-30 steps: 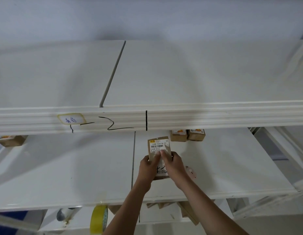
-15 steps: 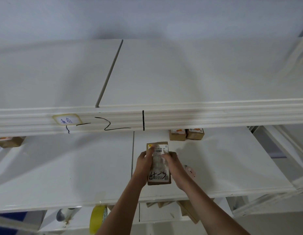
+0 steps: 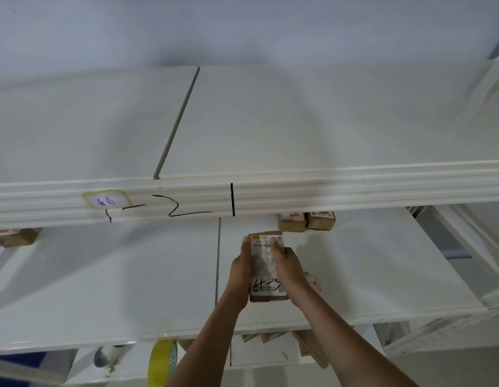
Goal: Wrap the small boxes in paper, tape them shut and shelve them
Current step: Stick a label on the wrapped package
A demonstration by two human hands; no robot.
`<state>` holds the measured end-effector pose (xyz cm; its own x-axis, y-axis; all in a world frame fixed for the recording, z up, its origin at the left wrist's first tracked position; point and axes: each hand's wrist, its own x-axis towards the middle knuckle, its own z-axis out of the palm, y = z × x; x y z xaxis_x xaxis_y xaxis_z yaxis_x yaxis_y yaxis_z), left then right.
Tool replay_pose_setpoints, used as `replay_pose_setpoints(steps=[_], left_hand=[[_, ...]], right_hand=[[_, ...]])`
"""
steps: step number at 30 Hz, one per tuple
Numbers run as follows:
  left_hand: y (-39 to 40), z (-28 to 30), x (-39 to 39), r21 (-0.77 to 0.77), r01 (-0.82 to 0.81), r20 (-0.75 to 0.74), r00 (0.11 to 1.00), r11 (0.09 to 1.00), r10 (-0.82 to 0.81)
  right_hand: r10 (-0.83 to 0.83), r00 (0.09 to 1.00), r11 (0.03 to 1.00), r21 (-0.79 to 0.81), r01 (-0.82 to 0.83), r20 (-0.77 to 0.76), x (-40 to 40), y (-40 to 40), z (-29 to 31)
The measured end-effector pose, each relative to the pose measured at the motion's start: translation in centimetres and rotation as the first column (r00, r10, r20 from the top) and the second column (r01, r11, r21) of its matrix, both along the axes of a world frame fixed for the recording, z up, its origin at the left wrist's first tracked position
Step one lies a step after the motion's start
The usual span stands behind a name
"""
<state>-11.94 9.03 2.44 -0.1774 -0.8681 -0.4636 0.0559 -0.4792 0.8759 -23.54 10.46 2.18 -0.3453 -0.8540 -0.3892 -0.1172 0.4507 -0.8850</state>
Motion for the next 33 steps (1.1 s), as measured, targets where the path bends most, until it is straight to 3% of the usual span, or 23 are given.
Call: replay_pose_setpoints(steps=[2,4,6,9,12,14,20,24,28,30,33], left_hand=[[0.0,-0.3,0.6,-0.006,0.128,-0.079,0.989,0.992,-0.128],[0.3,-1.0,1.0,-0.012,0.237,-0.042,0.971,0.971,-0.237],[0.5,-1.6,1.0,0.001,0.203,-0.036,0.979,0.979,-0.203],[0.7,-1.9,1.0,0.01,0.044,-0.134,0.99,0.999,-0.042],[0.6,-1.9,1.6,0.032,0.104,-0.171,0.98,0.994,-0.097],[0.7,-2.0,2.1,0.024,0.168,-0.155,0.975,0.986,-0.162],[0.9,-2.0,1.8,-0.083,0.119,-0.105,0.986,0.99,-0.127],[0.9,-2.0,1.4,-0.02,0.098,-0.094,0.991,0.995,-0.099],[0.9,-2.1,1.2,-0.119,0.064,0.203,0.978,0.991,-0.039],[0.8,-1.6,1.1,-0.132,0.037,0.095,0.995,0.991,-0.024],[0.7,-0.6,0.6,-0.023,0.153,-0.071,0.986,0.988,-0.154]], right_hand=[[-0.047,0.991,0.999,0.018,0.045,0.126,-0.8,-0.3,-0.4],[-0.077,0.966,0.996,0.067,0.062,0.246,-1.9,-0.9,-1.1],[-0.043,0.945,0.997,0.07,0.022,0.324,-2.7,-0.9,-1.5],[0.083,0.969,0.989,0.102,-0.11,0.233,-2.4,0.5,-0.3],[0.214,0.964,0.969,0.089,-0.23,0.16,-1.8,1.5,0.2],[0.219,0.971,0.972,0.072,-0.226,0.094,-1.7,1.7,0.4],[0.274,0.955,0.958,0.124,-0.26,-0.114,-1.3,2.2,1.3],[0.199,0.976,0.972,0.145,-0.184,-0.089,-1.3,2.3,1.3],[0.038,0.996,0.993,0.114,-0.028,-0.081,-1.9,2.3,1.4],[0.058,0.993,0.996,0.075,-0.051,-0.098,-1.8,2.2,1.2],[0.108,0.989,0.993,-0.029,-0.112,-0.1,-1.0,2.3,0.8]])
